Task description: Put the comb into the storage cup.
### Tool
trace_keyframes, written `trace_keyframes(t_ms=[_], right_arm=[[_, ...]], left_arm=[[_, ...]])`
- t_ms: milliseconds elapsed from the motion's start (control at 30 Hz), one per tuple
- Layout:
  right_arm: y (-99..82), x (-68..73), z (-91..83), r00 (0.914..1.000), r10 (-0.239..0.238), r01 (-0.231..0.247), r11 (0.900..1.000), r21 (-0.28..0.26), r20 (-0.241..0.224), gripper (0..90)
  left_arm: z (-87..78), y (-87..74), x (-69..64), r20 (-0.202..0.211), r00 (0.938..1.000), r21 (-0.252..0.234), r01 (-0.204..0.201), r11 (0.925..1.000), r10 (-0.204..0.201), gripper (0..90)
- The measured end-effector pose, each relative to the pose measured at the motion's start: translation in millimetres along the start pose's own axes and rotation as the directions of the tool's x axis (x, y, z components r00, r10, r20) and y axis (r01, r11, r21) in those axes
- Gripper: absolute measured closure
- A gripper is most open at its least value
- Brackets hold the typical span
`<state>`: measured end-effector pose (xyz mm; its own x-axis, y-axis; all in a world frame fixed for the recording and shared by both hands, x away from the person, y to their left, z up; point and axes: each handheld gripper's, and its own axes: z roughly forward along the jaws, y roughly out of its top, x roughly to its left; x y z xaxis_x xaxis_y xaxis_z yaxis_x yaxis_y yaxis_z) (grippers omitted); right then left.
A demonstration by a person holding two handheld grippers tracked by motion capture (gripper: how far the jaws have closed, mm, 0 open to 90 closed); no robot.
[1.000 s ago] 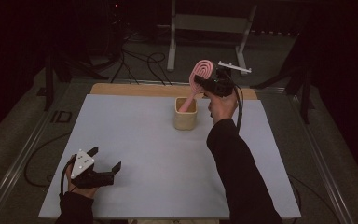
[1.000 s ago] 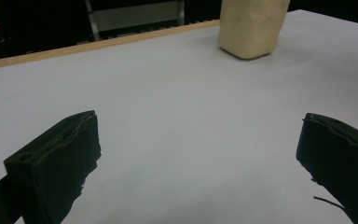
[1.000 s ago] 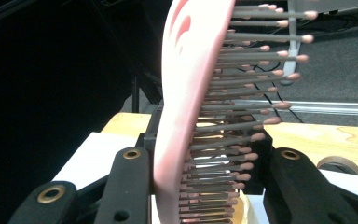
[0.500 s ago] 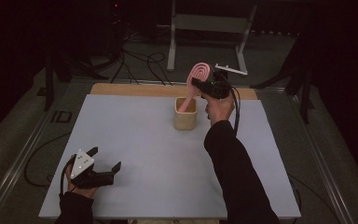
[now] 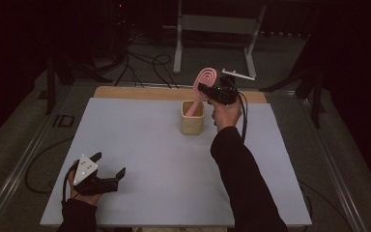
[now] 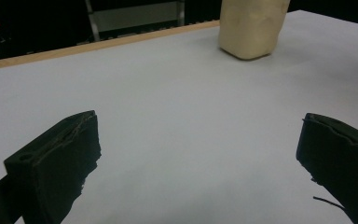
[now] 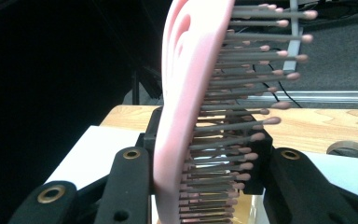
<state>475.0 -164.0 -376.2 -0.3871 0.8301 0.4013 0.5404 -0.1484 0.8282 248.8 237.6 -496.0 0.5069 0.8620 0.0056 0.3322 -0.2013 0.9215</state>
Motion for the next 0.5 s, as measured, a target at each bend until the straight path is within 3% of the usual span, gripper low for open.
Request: trace_keyframes(t_ms=[500], right_arm=[[-6.2,0.1,5.5,0.9999,-0.004,0.004,0.9999,0.01,0.011,63.6]], left_arm=[[0.1,0.0,-0.1,-0.001,1.0,0.0,0.001,1.0,-0.001,0.3]])
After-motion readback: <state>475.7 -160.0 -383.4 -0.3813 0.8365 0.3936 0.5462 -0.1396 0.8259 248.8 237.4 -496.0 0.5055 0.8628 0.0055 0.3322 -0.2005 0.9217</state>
